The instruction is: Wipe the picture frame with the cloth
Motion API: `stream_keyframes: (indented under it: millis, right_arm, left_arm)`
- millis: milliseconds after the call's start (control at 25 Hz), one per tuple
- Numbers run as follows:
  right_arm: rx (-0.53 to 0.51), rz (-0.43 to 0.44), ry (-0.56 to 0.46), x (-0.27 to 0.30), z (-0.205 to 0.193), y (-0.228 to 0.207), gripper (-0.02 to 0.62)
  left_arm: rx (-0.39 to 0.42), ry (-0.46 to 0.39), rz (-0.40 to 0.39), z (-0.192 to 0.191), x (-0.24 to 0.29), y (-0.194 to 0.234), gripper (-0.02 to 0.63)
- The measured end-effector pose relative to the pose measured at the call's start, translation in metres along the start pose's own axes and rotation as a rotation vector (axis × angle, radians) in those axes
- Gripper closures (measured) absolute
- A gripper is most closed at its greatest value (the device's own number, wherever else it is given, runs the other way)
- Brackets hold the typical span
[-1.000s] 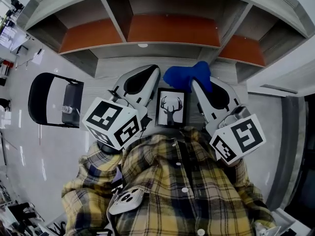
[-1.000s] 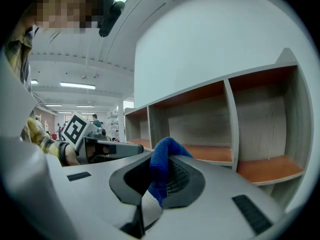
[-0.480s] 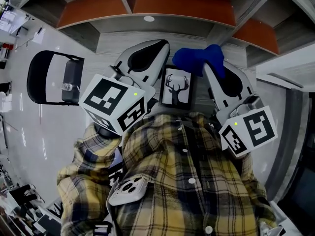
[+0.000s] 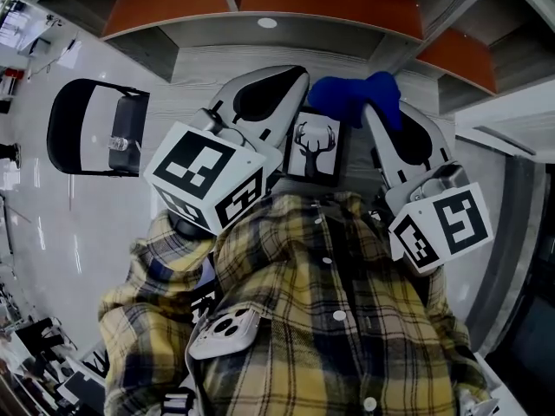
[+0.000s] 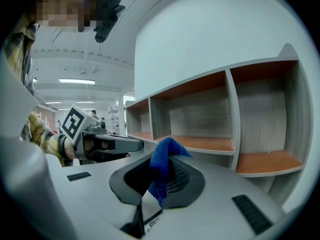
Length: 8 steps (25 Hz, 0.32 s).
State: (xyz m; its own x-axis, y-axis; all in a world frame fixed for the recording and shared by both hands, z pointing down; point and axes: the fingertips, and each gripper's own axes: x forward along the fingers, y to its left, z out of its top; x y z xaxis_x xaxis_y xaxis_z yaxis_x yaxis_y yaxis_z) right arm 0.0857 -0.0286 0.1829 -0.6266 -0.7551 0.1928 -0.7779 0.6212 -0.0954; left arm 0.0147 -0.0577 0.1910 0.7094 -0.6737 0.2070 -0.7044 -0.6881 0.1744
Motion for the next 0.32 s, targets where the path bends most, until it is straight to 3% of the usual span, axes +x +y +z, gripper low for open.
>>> stream_keyframes:
  millis: [320]
  right_arm:
    - [0.005, 0.011, 0.005, -0.001, -0.001, 0.004, 0.555]
  left_arm:
    - [0.007, 0.024, -0.010, -0.007, -0.003, -0.011, 0.601]
